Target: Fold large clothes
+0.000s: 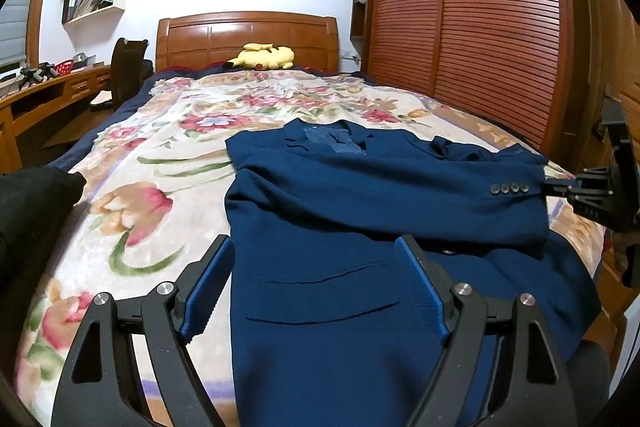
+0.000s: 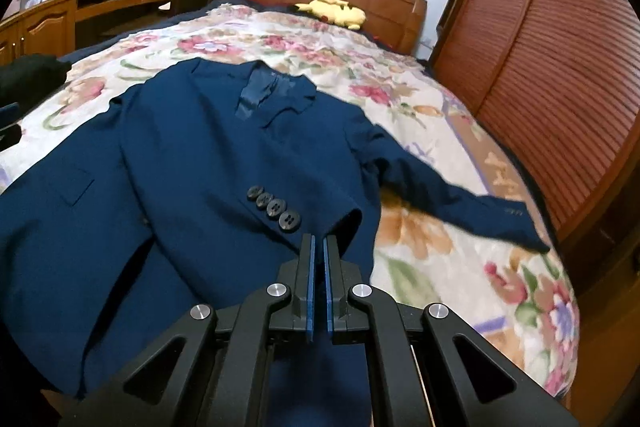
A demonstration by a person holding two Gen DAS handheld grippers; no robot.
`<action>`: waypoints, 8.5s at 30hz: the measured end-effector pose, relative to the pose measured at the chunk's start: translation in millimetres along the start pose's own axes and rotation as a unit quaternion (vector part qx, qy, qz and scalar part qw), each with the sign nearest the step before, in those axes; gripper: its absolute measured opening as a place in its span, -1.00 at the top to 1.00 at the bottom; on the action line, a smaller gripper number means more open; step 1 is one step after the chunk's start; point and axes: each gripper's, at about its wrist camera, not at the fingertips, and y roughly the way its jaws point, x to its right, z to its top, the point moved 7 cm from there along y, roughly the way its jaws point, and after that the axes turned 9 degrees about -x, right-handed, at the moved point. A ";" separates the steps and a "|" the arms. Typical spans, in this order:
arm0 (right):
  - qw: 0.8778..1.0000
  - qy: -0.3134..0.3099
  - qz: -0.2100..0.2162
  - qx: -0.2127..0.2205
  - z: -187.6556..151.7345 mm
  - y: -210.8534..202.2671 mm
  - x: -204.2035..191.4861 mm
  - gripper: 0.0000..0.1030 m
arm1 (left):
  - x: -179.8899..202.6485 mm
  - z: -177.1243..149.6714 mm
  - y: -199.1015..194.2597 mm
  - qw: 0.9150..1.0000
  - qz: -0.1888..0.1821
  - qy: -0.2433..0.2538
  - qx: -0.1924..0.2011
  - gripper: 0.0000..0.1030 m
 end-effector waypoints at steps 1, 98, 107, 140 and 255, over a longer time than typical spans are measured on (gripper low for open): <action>1.000 -0.001 -0.008 -0.001 -1.9 -3.9 -0.1 0.94 | 0.4 0.4 -0.2 1.000 -0.001 0.000 0.001 -0.60; 0.957 0.260 -0.064 -0.111 19.0 247.5 287.0 0.59 | 130.5 21.8 75.6 0.996 -0.050 0.062 -0.035 -1.00; 0.979 0.175 -0.067 -0.081 40.5 204.2 257.8 0.87 | 128.9 22.1 79.5 0.996 -0.047 0.058 -0.039 -1.00; 0.988 -0.063 0.049 0.130 86.6 -22.2 28.7 0.89 | 74.9 22.8 34.2 0.999 -0.017 0.031 -0.007 -1.00; 0.984 -0.013 0.164 0.063 13.9 -8.3 -39.4 -0.04 | -53.6 -12.2 -8.4 0.997 0.070 -0.019 -0.006 -1.00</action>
